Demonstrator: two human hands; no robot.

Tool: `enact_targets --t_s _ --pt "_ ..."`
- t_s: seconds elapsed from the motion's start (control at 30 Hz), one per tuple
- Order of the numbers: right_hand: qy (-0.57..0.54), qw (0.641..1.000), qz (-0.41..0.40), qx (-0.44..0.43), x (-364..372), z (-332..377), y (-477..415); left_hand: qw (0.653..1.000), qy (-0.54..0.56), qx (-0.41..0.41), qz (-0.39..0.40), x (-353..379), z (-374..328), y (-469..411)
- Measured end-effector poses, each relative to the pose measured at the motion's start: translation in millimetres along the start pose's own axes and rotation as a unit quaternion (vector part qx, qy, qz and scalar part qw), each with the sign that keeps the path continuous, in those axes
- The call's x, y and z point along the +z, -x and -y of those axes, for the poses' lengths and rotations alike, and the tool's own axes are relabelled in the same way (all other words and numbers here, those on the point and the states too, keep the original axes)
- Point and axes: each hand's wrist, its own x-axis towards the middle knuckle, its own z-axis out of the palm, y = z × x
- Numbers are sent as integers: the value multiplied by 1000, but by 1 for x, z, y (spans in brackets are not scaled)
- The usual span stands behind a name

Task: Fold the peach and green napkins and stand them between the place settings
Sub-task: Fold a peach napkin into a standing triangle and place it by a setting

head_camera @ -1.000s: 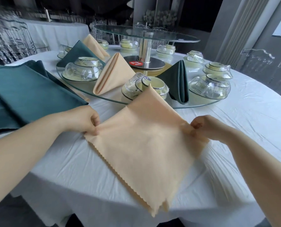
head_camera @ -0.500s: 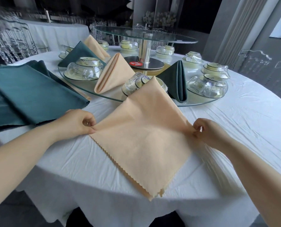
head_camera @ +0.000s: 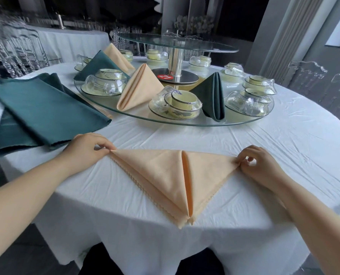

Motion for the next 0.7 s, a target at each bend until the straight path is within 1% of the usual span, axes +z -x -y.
enact_targets --t_s 0.1,0.17,0.2,0.23,0.3,0.33,0.4,0.5,0.6,0.67,0.7 --pt "-8 1000 -4 -8 1 -1 3 998 -17 -31 -47 4 -14 4" --pt "0 1000 -6 -12 1 -1 3 998 23 -10 -66 7 -38 8" --pt "6 1000 -5 -14 1 -1 4 998 45 9 -50 10 -54 11" --pt "13 1000 -3 -15 1 -1 4 998 59 35 -15 15 -72 15" --pt "23 1000 2 -17 0 1 4 992 38 95 68 31 -105 23" --pt "29 999 8 -16 -1 2 4 988 8 109 105 41 -117 25" --pt "52 998 17 -11 -4 7 5 981 -37 91 165 58 -134 27" --pt "129 991 28 -1 -7 17 8 976 -80 61 191 71 -139 27" --pt "204 978 44 15 -6 27 11 968 -136 51 204 76 -135 28" --pt "227 973 39 25 -5 36 11 963 -159 53 213 77 -134 32" --pt "218 975 37 21 -2 42 11 961 -163 55 215 76 -134 32"
